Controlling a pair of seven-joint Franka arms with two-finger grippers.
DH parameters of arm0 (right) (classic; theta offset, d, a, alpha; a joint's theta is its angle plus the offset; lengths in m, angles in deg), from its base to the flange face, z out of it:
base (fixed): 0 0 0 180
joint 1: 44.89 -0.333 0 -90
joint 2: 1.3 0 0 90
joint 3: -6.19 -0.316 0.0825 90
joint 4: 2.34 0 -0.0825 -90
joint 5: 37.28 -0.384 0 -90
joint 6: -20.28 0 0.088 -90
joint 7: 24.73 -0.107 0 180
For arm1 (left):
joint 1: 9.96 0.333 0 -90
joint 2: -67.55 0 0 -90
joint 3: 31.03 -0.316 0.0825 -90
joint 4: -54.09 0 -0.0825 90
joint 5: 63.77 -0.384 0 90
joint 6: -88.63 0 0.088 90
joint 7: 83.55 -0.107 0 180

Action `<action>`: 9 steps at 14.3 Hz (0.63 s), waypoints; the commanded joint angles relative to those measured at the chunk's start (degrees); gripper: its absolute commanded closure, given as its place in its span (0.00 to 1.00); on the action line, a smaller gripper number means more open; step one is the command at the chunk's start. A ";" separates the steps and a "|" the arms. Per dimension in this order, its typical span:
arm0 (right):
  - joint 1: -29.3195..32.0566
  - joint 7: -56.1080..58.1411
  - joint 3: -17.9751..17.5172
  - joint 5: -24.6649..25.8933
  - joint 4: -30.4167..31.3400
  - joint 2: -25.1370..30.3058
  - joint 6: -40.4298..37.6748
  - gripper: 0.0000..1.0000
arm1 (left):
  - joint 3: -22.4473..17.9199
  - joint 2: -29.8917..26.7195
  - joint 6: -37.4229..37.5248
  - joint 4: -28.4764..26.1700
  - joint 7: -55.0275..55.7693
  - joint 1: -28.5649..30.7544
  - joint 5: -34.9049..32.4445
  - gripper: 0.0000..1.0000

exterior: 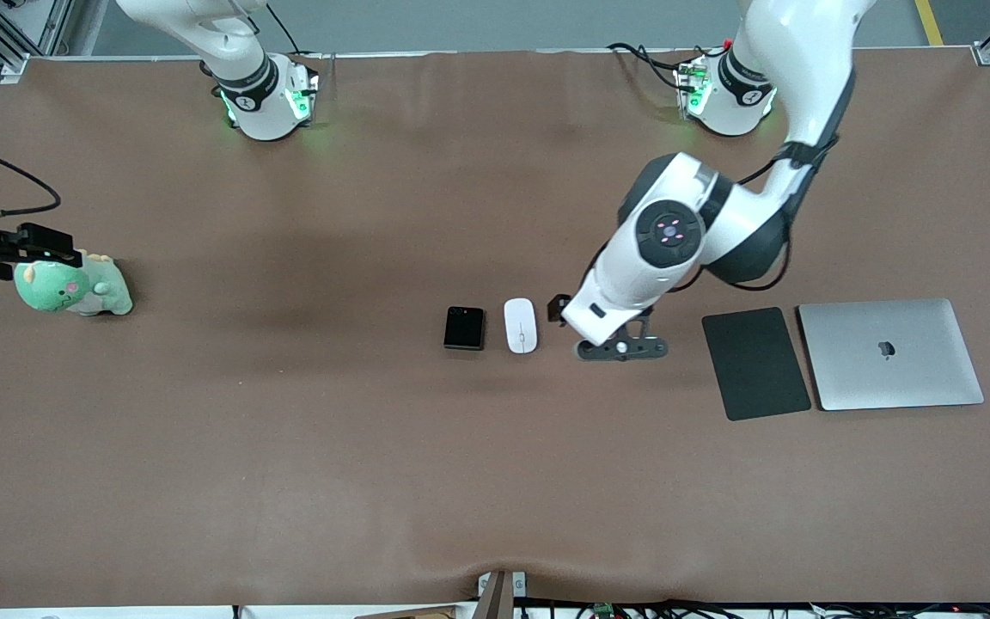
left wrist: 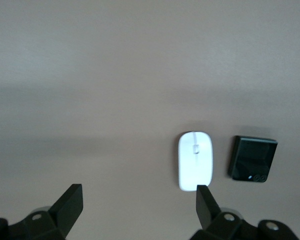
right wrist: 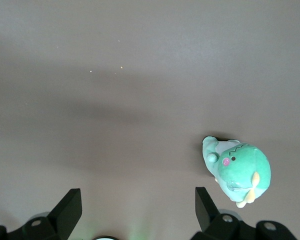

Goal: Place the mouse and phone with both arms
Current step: 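Reach the left gripper down to the white mouse, then carry the mouse to the pad while the right gripper reaches the phone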

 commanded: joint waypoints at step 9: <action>-3.24 -0.37 -0.60 -2.06 -0.91 -5.88 0.96 0.00 | -3.13 14.53 -12.51 4.13 5.84 -10.64 -0.89 0.00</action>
